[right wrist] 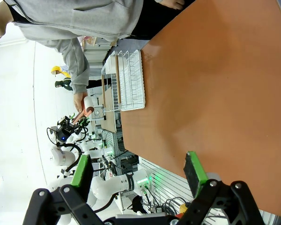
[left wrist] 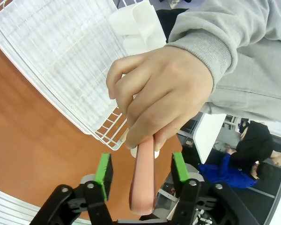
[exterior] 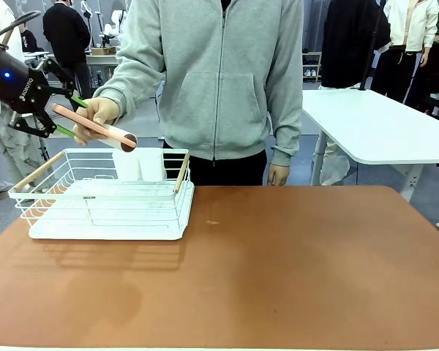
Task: Clean the table.
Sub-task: Pick up the Lint Roller when the human hands it over.
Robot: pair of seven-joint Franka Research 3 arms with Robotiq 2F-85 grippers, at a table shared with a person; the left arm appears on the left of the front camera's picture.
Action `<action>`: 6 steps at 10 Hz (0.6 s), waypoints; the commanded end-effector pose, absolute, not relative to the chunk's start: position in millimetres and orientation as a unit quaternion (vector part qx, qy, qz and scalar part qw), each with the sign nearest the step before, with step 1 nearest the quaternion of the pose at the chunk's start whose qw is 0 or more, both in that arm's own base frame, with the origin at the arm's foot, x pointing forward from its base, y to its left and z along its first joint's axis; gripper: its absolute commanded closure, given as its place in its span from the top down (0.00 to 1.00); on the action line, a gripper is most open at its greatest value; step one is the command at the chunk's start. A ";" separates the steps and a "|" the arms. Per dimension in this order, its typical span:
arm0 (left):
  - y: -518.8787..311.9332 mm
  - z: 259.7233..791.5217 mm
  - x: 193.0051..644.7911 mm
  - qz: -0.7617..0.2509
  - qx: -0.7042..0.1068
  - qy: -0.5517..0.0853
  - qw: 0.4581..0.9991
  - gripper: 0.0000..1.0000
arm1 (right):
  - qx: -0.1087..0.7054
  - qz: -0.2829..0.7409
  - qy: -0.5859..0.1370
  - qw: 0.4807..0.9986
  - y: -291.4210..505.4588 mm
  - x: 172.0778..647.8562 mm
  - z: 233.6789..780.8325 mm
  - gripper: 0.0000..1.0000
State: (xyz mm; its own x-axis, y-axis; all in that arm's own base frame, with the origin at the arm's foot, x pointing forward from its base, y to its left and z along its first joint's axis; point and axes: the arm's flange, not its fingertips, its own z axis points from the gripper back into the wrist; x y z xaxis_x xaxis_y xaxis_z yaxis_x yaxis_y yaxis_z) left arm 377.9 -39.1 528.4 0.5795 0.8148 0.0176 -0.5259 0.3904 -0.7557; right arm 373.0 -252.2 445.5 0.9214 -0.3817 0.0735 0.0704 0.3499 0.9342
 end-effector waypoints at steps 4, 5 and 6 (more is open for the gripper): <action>-46.4 532.2 380.5 0.421 -0.361 -0.203 0.807 0.18 | 0.556 -0.135 -0.146 0.807 -251.3 371.0 447.3 1.00; -45.6 532.7 380.0 0.422 -0.362 -0.203 0.806 0.07 | 0.556 -0.135 -0.146 0.807 -251.3 371.0 447.3 1.00; -45.0 533.2 379.0 0.422 -0.362 -0.204 0.806 0.00 | 0.556 -0.135 -0.146 0.807 -251.3 371.0 447.3 1.00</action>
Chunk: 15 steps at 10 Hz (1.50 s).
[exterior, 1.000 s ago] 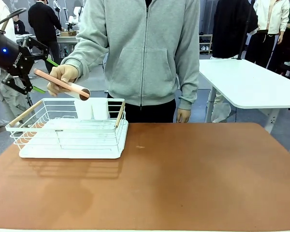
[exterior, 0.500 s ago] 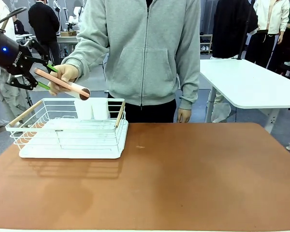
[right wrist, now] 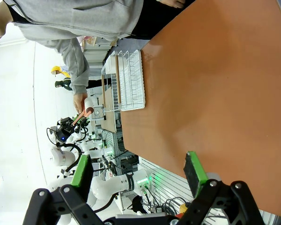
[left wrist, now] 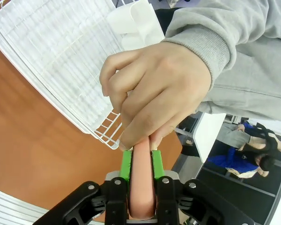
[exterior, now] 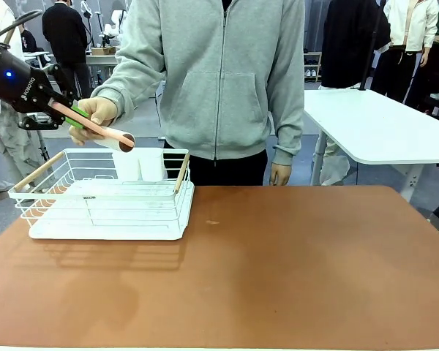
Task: Clean the table.
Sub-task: Pick up the Lint Roller when the human hands it over, then clean the table with the Lint Roller when the human lifts the Dish drying rack.
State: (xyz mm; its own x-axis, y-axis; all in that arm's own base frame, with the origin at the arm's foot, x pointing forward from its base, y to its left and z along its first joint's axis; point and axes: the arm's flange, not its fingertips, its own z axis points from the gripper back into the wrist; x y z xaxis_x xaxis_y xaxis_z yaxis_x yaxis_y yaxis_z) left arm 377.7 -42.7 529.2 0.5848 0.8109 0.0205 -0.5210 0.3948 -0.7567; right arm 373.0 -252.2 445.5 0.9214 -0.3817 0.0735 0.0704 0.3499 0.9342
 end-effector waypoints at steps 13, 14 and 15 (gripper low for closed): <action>-42.2 529.3 377.7 0.411 -0.366 -0.198 0.811 0.01 | 0.556 -0.135 -0.146 0.807 -251.3 371.0 447.3 1.00; -42.2 529.3 377.7 0.411 -0.366 -0.198 0.811 0.01 | 0.556 -0.135 -0.146 0.807 -251.3 371.0 447.3 1.00; -42.2 529.3 377.7 0.411 -0.366 -0.198 0.811 0.01 | 0.556 -0.135 -0.146 0.807 -251.3 371.0 447.3 1.00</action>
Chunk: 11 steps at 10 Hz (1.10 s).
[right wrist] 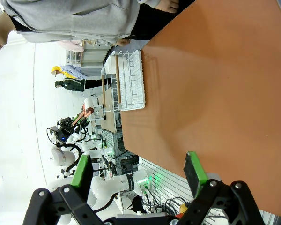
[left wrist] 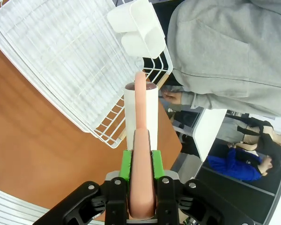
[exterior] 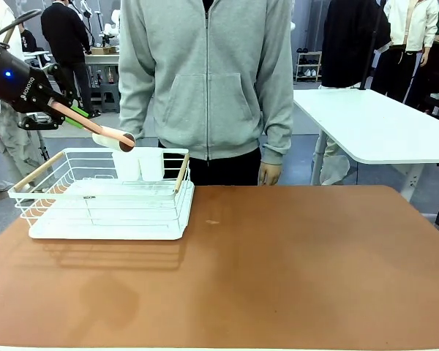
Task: Clean the table.
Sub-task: Clean the table with the Lint Roller when the human lifts the Dish drying rack.
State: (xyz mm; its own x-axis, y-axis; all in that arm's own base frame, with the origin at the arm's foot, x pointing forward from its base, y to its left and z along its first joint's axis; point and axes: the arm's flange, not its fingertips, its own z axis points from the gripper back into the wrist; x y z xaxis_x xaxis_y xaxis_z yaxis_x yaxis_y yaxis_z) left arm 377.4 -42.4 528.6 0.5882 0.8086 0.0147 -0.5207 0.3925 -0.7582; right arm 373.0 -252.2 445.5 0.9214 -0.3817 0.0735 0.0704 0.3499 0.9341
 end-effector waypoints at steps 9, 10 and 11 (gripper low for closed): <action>-42.2 529.3 377.7 0.411 -0.366 -0.198 0.811 0.01 | 0.556 -0.135 -0.146 0.807 -251.3 371.0 447.3 1.00; -42.2 529.3 377.7 0.411 -0.366 -0.198 0.811 0.01 | 0.556 -0.135 -0.146 0.807 -251.3 371.0 447.3 1.00; -42.2 529.3 377.7 0.411 -0.366 -0.198 0.811 0.01 | 0.556 -0.135 -0.146 0.807 -251.3 371.0 447.3 1.00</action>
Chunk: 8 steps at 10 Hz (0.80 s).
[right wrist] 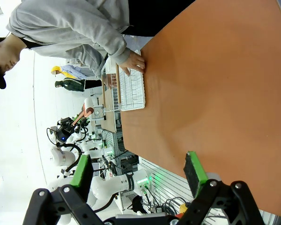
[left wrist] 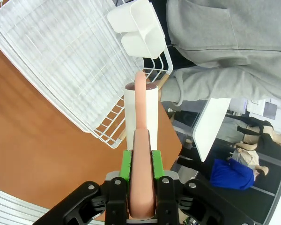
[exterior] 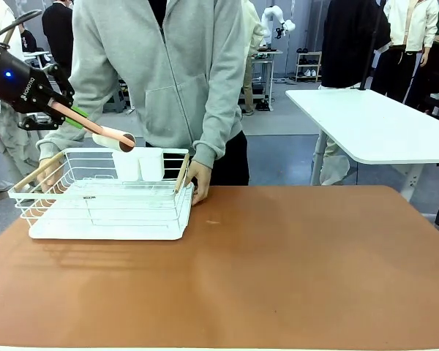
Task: Clean the table.
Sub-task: Clean the table with the Lint Roller when the human lifts the Dish drying rack.
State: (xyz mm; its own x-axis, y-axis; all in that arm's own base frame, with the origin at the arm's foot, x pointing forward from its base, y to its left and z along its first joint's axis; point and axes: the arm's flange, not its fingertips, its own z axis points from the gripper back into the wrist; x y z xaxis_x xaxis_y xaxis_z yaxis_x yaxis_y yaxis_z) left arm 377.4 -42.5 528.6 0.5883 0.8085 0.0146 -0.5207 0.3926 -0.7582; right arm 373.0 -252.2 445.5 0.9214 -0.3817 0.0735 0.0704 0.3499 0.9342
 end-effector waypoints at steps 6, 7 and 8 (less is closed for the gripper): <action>-42.2 529.3 377.7 0.411 -0.366 -0.198 0.811 0.01 | 0.556 -0.135 -0.146 0.807 -251.3 371.0 447.3 1.00; -42.2 529.3 377.7 0.411 -0.366 -0.198 0.811 0.01 | 0.556 -0.135 -0.146 0.807 -251.3 371.0 447.3 1.00; -42.2 529.3 377.7 0.411 -0.366 -0.198 0.811 0.01 | 0.556 -0.135 -0.146 0.807 -251.3 371.0 447.3 1.00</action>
